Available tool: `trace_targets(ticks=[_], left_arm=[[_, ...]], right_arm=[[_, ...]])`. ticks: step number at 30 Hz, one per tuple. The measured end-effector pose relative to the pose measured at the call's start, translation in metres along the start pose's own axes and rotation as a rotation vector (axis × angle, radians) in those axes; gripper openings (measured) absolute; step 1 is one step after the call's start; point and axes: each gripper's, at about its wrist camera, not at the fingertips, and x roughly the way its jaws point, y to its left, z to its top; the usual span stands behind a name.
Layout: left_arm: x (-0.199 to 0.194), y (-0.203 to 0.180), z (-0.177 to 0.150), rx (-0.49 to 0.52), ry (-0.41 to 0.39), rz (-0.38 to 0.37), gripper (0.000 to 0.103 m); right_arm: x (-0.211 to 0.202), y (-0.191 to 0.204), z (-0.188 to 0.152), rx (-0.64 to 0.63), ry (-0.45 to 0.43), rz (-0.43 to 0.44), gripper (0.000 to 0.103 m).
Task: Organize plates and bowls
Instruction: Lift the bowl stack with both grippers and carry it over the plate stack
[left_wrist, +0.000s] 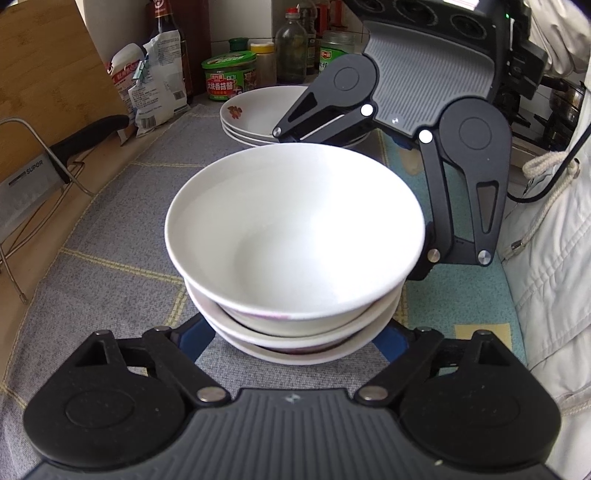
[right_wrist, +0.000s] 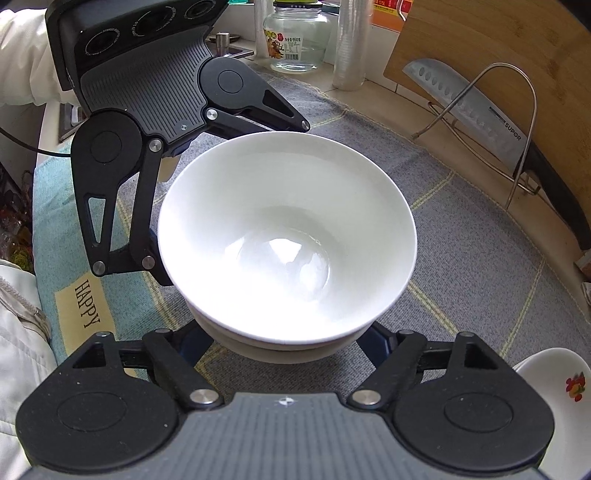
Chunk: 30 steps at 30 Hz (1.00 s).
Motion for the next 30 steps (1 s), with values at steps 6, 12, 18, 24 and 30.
trace_targets(ticks=[6,12,18,24,30], left_arm=[[0.0007,0.0004,-0.0012,-0.004,-0.003,-0.012,0.091],[0.0017,0.0012,-0.0004,-0.001,-0.004,-0.019,0.090],[0.0015,0.0008,0.0001,0.008,-0.006,-0.020,0.088],[0.0018,0.0010,-0.0002,-0.003,-0.004,-0.021,0.088],[-0.0014,-0.0054,0.0003,0.005,-0.008,-0.011,0.087]], right_arm=[[-0.0007,0.0000,0.0008,-0.019,0.003,-0.001,0.086],[-0.0005,-0.0009,0.0031,-0.026,0.016,0.002,0.086],[0.0001,-0.0008,0.0046,-0.026,0.020,-0.002,0.086],[-0.0008,0.0018,0.0048,-0.032,0.018,-0.013,0.086],[-0.0054,0.0057,0.0043,-0.035,0.016,-0.023,0.086]])
